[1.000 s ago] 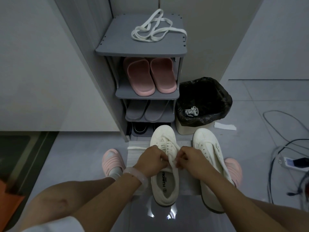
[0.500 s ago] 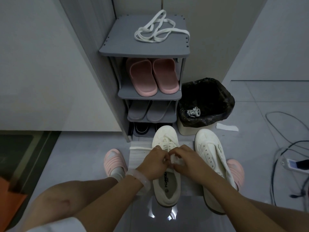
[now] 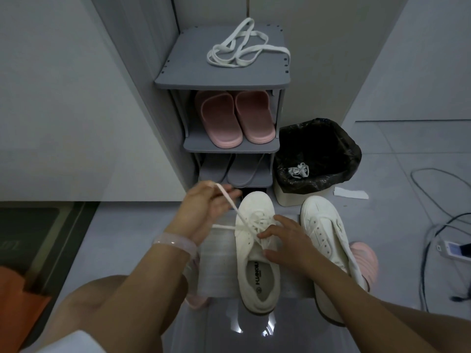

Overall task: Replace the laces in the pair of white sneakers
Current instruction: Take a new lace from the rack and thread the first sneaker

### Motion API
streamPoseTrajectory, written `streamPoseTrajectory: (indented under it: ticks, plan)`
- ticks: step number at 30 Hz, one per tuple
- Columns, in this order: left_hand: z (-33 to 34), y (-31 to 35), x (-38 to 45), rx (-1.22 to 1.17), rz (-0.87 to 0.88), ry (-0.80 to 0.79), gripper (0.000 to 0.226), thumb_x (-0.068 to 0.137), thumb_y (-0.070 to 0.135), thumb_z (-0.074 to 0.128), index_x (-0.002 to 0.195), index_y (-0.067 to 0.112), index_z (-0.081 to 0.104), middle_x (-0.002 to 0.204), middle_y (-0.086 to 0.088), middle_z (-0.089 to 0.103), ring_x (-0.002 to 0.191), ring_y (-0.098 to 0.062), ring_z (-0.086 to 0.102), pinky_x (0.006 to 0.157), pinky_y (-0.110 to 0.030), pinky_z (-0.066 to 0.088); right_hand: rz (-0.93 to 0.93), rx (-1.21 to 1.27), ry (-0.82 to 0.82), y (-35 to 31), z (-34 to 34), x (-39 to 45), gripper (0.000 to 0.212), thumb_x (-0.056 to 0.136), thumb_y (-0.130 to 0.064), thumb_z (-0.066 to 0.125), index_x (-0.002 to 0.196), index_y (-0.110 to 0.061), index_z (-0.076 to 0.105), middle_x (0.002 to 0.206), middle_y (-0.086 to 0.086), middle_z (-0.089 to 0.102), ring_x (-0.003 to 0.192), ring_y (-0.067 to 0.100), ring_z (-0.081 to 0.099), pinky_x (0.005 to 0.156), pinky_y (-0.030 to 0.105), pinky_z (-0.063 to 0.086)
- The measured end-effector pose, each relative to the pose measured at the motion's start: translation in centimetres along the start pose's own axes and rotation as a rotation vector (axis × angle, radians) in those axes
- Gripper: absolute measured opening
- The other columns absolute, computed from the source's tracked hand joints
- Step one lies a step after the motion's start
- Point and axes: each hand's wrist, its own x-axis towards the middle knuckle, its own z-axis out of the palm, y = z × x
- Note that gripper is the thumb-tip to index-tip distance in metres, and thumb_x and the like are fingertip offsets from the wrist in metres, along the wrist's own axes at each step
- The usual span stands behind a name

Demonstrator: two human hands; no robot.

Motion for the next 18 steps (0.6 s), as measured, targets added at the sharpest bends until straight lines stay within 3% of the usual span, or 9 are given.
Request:
streamPoseTrajectory:
  ticks: [2, 4, 6, 8, 11, 15, 18]
  plan:
    - [1.0, -1.6, -0.5, 0.087, -0.166, -0.106, 0.025, 0.1, 0.011, 0.03, 0.079, 0.01, 0.043, 0.053, -0.005, 0.055, 0.044, -0.016, 0.057, 0.049, -0.027, 0.053, -0.034, 0.033, -0.002, 0.0, 0.1, 0.0, 0.039, 0.081, -0.03, 0.066, 0.118, -0.036, 0.056, 0.147, -0.004, 0.029, 0.139, 0.013, 0.023, 0.112, 0.029, 0.021]
    - [1.1, -3.4, -0.5, 0.634, -0.13, -0.178, 0.017, 0.097, 0.02, 0.037, 0.083, 0.013, 0.044, 0.049, 0.002, 0.046, 0.034, -0.006, 0.039, 0.04, -0.017, 0.036, -0.072, 0.111, 0.012, -0.1, -0.1, -0.2, 0.037, 0.08, -0.021, 0.067, 0.116, -0.027, 0.058, 0.134, -0.003, 0.042, 0.128, 0.014, 0.038, 0.105, 0.025, 0.03]
    - [0.4, -5.2, -0.1, 1.185, 0.103, -0.302, 0.012, 0.093, 0.028, 0.049, 0.09, 0.016, 0.048, 0.056, 0.004, 0.048, 0.043, -0.003, 0.043, 0.044, -0.017, 0.033, -0.101, 0.16, 0.022, -0.2, -0.2, -0.4, 0.037, 0.08, -0.015, 0.068, 0.115, -0.021, 0.058, 0.126, -0.001, 0.047, 0.119, 0.014, 0.045, 0.099, 0.021, 0.035]
    - [-0.1, -6.0, 0.0, 1.445, 0.217, -0.423, 0.012, 0.087, 0.026, 0.056, 0.096, 0.017, 0.056, 0.073, 0.0, 0.06, 0.066, -0.013, 0.056, 0.058, -0.023, 0.04, -0.104, 0.19, 0.022, -0.3, -0.4, -0.6, 0.041, 0.08, -0.012, 0.068, 0.119, -0.017, 0.056, 0.126, 0.002, 0.049, 0.117, 0.016, 0.047, 0.1, 0.028, 0.039]
    - [-0.4, -6.6, 0.1, 1.643, 0.312, -0.488, 0.023, 0.083, 0.02, 0.056, 0.104, 0.017, 0.065, 0.095, -0.005, 0.066, 0.088, -0.022, 0.06, 0.069, -0.027, 0.042, -0.083, 0.272, 0.02, -0.4, -0.6, -0.9, 0.052, 0.079, -0.009, 0.068, 0.127, -0.019, 0.05, 0.131, 0.004, 0.045, 0.12, 0.018, 0.046, 0.104, 0.033, 0.038]
    - [-0.3, -6.9, 0.1, 1.678, 0.4, -0.494, 0.022, 0.09, 0.031, 0.054, 0.094, 0.015, 0.07, 0.092, -0.006, 0.068, 0.087, -0.022, 0.06, 0.068, -0.028, 0.039, -0.068, 0.311, 0.006, -0.3, -0.6, -1.0, 0.063, 0.081, -0.01, 0.067, 0.137, -0.023, 0.041, 0.135, 0.005, 0.042, 0.122, 0.018, 0.045, 0.104, 0.033, 0.039]
    - [0.0, -5.7, 0.3, 1.593, 0.355, -0.54, 0.022, 0.09, 0.026, 0.056, 0.091, 0.009, 0.07, 0.09, -0.007, 0.065, 0.085, -0.018, 0.057, 0.076, -0.031, 0.044, -0.025, 0.36, 0.009, -0.1, -0.6, -1.0, 0.071, 0.08, -0.01, 0.068, 0.14, -0.026, 0.034, 0.134, 0.005, 0.044, 0.119, 0.017, 0.048, 0.099, 0.03, 0.044]
